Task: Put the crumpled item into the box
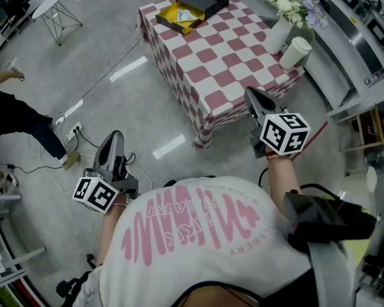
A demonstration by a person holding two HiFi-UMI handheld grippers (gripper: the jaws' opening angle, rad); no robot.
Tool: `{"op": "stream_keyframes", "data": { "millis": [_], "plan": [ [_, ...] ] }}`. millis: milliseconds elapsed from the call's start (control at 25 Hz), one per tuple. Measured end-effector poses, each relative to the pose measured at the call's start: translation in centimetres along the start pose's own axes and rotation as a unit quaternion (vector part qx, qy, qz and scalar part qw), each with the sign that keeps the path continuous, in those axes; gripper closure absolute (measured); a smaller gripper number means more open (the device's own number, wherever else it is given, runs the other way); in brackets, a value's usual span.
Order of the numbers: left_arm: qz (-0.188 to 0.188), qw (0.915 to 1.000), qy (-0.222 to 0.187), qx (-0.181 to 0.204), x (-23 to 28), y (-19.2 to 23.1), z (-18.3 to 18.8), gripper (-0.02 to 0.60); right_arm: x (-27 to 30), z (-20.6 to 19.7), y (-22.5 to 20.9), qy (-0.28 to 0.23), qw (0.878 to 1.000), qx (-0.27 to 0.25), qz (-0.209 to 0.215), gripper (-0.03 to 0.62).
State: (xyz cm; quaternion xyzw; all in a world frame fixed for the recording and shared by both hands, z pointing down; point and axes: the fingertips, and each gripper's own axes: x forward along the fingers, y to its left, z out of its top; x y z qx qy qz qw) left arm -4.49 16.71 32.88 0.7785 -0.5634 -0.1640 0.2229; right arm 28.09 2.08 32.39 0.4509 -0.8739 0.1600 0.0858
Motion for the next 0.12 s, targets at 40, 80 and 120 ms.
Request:
{"op": "stream_keyframes", "data": {
  "millis": [40,80,120],
  "plan": [
    [0.0,1.0,-0.001,0.0,-0.15,0.05,0.03,0.574,-0.05,-0.02,0.13,0.0,1.0,-0.001,0.0,0.589],
    [0.0,1.0,-0.001,-0.001,-0.3,0.1,0.06,0.574,-0.1,-0.04,0.26,0.0,1.0,-0.002,0.001,0.589],
    [0.0,1.0,-0.002,-0.001,-0.44,0.14,0.1,0.574,-0.14,-0.05,0.39,0.0,1.0,-0.003,0.001,0.589]
  ]
}}
